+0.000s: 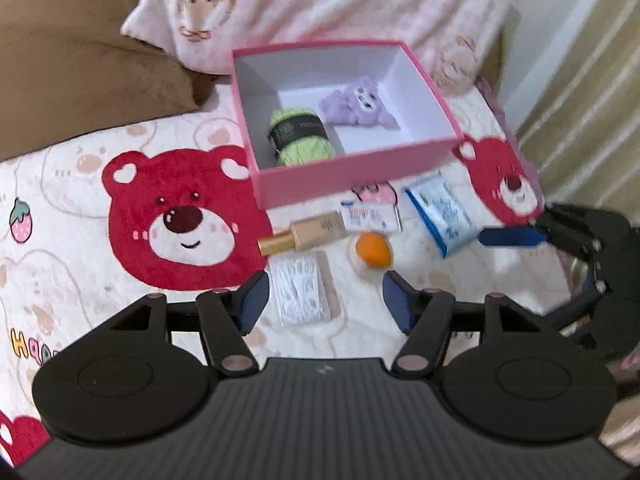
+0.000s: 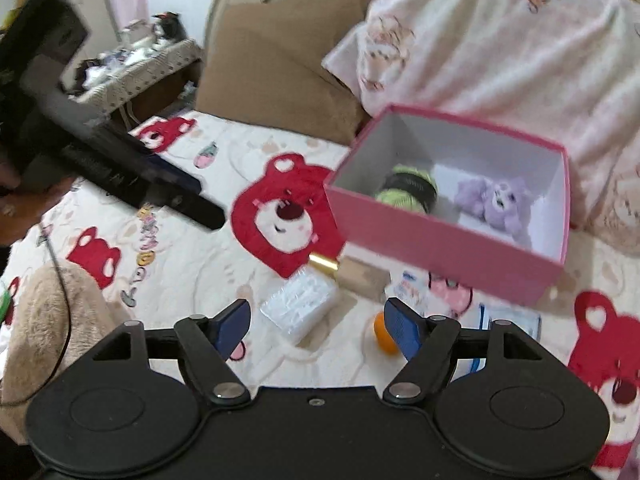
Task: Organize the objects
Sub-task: 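Move both grippers out of the box toward the clear floss box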
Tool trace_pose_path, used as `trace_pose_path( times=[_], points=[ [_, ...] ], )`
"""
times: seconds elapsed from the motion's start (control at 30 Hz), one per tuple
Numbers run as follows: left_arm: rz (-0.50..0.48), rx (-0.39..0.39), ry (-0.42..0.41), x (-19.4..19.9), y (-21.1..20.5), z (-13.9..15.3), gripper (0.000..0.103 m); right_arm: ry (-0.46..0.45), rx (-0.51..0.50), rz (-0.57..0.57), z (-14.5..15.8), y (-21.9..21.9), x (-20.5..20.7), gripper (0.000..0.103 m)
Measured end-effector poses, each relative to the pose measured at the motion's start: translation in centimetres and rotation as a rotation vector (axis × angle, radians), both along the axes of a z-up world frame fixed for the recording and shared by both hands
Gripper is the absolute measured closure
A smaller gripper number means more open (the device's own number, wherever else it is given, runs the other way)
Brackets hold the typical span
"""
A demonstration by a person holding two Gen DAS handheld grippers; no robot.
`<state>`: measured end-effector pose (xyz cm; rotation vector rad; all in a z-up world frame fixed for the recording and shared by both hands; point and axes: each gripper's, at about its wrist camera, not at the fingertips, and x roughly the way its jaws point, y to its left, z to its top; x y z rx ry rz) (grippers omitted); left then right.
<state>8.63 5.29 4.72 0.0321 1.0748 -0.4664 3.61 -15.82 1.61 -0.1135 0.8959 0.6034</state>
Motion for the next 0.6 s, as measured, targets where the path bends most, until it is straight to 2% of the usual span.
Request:
trace_pose_path(
  times=[0.13, 0.3, 0.37, 0.5, 0.6],
  points=[
    [-0.014, 0.011, -0.005, -0.7, -0.3, -2.2, 0.039, 0.053, -0.022, 0.001, -1.9, 0.6, -0.2, 0.025],
    [0.001, -0.058, 0.040, 0.6, 0.1, -6.3, 0.039, 0.080, -0.011, 0.007, -4.8, 1.8, -0.1, 0.025],
    [0.042, -0.099, 0.082, 1.7, 0.6, -8.7, 0.041, 0.083, -0.002, 0.002, -6.0, 2.3, -0.1, 0.025],
    [0.094, -0.105, 0.094, 2.7, 1.4, -12.3, 0.041, 0.097, -0.018, -0.004, -7.7, 3.1, -0.1, 0.025],
    [0.100, -0.141, 0.126, 2.6, 2.1, -14.3, 0.041, 0.096, -0.040, 0.013, -8.4, 4.0, -0.1, 0.025]
  ],
)
